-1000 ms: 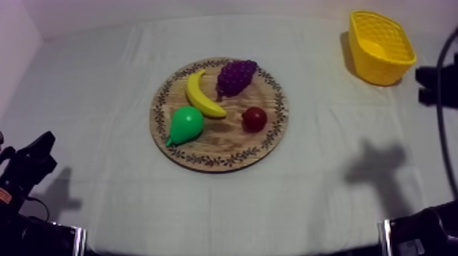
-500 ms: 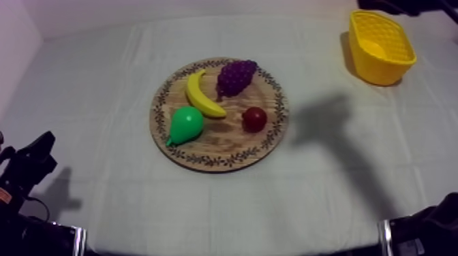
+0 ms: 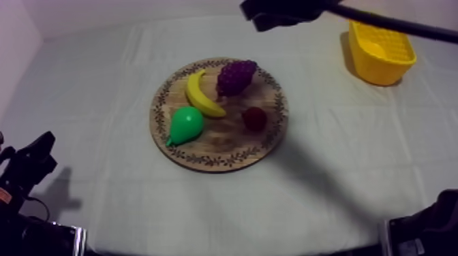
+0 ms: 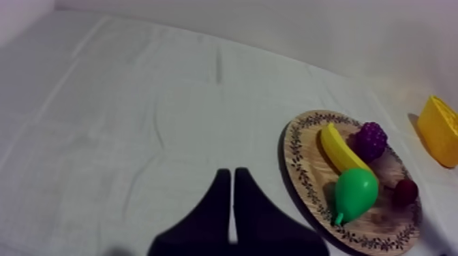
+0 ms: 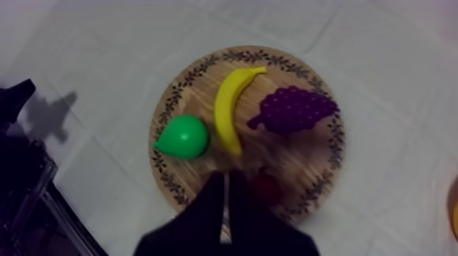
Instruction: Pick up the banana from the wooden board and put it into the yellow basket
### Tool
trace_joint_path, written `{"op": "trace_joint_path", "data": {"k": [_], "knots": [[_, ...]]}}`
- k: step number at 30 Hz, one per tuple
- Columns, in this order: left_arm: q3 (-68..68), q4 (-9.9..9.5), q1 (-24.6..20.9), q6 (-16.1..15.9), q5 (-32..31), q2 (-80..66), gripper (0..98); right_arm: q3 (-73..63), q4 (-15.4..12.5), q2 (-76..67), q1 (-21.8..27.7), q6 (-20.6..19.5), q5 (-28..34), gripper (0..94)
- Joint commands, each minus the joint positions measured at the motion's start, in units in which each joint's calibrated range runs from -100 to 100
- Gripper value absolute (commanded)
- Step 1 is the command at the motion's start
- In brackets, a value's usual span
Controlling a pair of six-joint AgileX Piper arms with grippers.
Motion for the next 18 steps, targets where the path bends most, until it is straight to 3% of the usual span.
{"op": "trace_joint_path", "data": {"k": [1, 18], "knots": [[0.03, 0.00, 0.00, -0.01, 0.02, 0.00, 0.1, -2.60, -0.21, 4.18, -0.55, -0.31, -0.37, 0.3], [0.03, 0.05, 0.00, 0.00, 0.02, 0.00, 0.1, -15.38, 1.27, 26.09, -3.11, -5.63, -7.36, 1.9]]}}
